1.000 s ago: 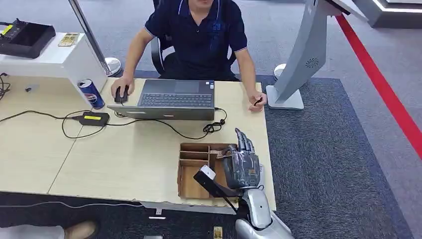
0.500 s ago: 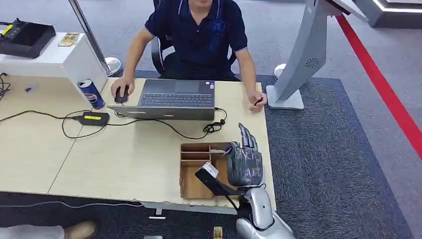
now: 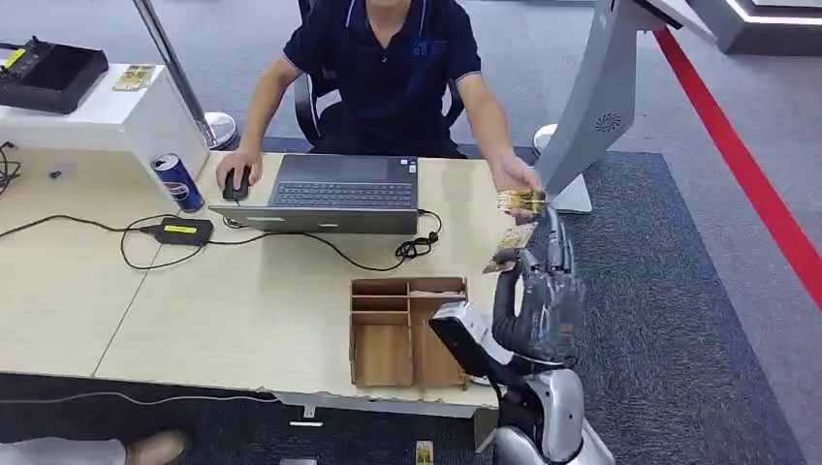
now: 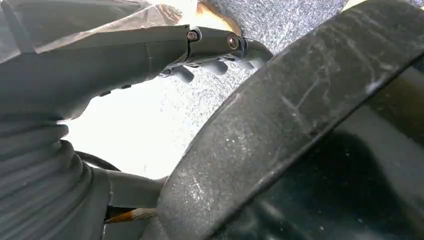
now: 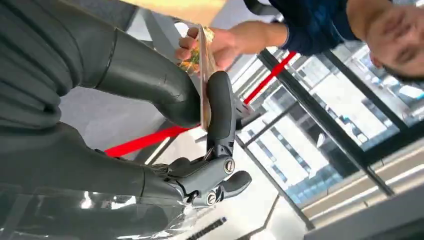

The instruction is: Pass the card to the sensor for recognition and then transmit it.

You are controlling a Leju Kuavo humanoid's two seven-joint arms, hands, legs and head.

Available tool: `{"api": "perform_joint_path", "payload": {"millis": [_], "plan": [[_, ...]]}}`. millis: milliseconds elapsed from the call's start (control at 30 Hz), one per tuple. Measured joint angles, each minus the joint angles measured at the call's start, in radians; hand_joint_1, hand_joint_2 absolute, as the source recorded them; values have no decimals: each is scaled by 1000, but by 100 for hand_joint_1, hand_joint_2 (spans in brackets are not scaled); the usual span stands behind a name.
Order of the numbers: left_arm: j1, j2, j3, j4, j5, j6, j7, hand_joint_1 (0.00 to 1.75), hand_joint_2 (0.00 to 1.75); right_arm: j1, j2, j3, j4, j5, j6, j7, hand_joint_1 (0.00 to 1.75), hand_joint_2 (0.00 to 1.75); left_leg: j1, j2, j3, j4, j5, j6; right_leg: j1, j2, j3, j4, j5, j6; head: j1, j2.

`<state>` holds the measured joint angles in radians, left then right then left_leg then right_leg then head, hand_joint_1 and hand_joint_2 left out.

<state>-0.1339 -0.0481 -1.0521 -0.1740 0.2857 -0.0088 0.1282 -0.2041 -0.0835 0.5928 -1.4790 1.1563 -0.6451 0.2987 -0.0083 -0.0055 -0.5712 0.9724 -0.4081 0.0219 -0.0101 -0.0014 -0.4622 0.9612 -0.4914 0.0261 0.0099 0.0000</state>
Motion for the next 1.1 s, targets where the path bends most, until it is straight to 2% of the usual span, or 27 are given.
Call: {"api": "perform_joint_path", "payload": {"millis": [133, 333, 700, 967, 1100], "plan": [[0, 0, 0, 0, -5, 0, 0, 0, 175, 4, -6, -16, -66, -32, 2, -37, 175, 175, 0, 0, 0, 0, 0, 0, 0, 0, 0, 0, 0, 0, 0, 0], [-1, -2, 0, 0, -15, -2, 0, 0, 175, -37, 22, -7, -53, -72, -8, -110, 175, 175, 0, 0, 0, 0, 0, 0, 0, 0, 1, 0, 0, 0, 0, 0], [-2, -2, 0, 0, -19, -4, 0, 0, 175, -74, 56, 15, -9, -81, -10, -123, 175, 175, 0, 0, -1, 0, 0, 0, 0, 0, 0, 0, 0, 0, 0, 0], [-5, -4, -3, 0, -35, -13, -2, 0, 175, -137, 106, 57, 101, -123, -14, -177, 175, 175, 0, 0, 0, 0, 0, 0, 1, 0, 0, 0, 0, 0, 0, 0], [-25, -16, -5, -1, -41, -53, 88, 0, 175, -169, 140, 75, 182, -136, -14, -191, 175, 175, 1, -1, -1, 0, 0, 0, 1, 0, 0, 0, 0, 0, 0, 0]]}}
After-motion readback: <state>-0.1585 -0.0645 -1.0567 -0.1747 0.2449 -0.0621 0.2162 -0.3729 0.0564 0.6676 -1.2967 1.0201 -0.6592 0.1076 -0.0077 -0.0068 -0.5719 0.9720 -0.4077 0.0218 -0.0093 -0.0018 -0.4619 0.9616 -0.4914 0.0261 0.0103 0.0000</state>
